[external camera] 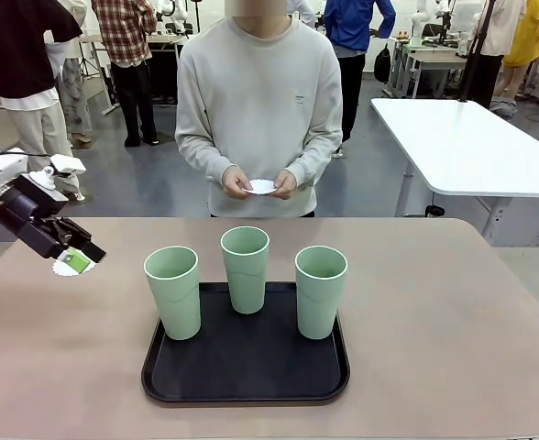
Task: Place coasters on the table and set cups on them.
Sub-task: Pick up one Reusable plastic cup and place it on a coaster set by the human.
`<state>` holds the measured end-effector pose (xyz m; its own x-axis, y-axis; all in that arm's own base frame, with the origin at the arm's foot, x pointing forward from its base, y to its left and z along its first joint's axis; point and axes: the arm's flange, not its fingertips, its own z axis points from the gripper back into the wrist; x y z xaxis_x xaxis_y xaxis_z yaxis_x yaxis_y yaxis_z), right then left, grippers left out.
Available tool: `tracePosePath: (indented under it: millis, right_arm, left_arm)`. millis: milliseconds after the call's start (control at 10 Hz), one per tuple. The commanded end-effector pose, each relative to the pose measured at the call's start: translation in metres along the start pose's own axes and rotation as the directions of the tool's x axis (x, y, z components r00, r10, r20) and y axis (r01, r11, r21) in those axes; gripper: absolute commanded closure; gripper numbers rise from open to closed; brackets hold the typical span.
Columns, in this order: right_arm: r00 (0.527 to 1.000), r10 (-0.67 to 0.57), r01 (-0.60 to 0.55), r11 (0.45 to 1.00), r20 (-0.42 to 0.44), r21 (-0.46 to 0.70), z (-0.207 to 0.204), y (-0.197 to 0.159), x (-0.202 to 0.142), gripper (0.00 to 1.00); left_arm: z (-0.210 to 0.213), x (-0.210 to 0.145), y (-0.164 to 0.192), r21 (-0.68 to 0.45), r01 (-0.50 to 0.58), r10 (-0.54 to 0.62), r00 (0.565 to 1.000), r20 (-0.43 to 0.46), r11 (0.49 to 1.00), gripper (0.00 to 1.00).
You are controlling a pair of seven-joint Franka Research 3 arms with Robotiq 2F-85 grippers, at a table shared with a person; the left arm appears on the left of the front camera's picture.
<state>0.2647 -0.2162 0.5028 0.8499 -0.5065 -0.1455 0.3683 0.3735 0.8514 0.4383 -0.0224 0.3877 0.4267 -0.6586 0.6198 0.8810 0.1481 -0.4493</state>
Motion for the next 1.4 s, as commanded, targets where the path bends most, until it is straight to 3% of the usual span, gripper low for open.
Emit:
tracePosePath:
  millis: [0,400,500,600,800,1000,1100,1300]
  right_arm:
    - [1.0,0.005,-0.005,1.0,-0.005,0.015,-0.001,-0.001,-0.001,0.0]
    - [1.0,0.005,-0.005,1.0,-0.005,0.015,-0.001,-0.001,-0.001,0.0]
    - [1.0,0.005,-0.005,1.0,-0.005,0.015,-0.001,-0.001,-0.001,0.0]
    - [1.0,0.005,-0.005,1.0,-0.005,0.015,-0.001,-0.001,-0.001,0.0]
    - [1.0,0.005,-0.005,1.0,-0.005,0.015,-0.001,-0.001,-0.001,0.0]
    - [1.0,0.005,-0.005,1.0,-0.005,0.015,-0.001,-0.001,-0.001,0.0]
    - [1.0,0.005,-0.005,1.0,-0.005,0.015,-0.001,-0.001,-0.001,0.0]
    - [1.0,0.005,-0.005,1.0,-0.005,0.015,-0.001,-0.001,-0.001,0.0]
  left_arm:
    - [0.0,-0.003,-0.01,-0.026,0.01,-0.009,1.0,0.019,1.0,0.0]
    - [0.0,-0.002,-0.004,-0.018,-0.004,0.004,1.0,-0.005,1.0,0.0]
    - [-0.006,-0.001,-0.01,-0.016,0.213,-0.212,0.977,0.035,0.977,0.0]
    - [-0.012,-0.009,-0.015,-0.105,0.419,-0.416,0.908,0.051,0.902,0.0]
    - [-0.018,-0.029,-0.017,-0.177,0.557,-0.543,0.831,0.125,0.811,0.0]
    - [-0.027,-0.036,-0.009,-0.111,0.59,-0.553,0.797,0.244,0.8,0.0]
    - [-0.035,-0.037,-0.007,-0.034,0.621,-0.591,0.76,0.27,0.783,0.0]
    - [-0.054,-0.039,0.0,0.064,0.57,-0.56,0.77,0.305,0.819,0.0]
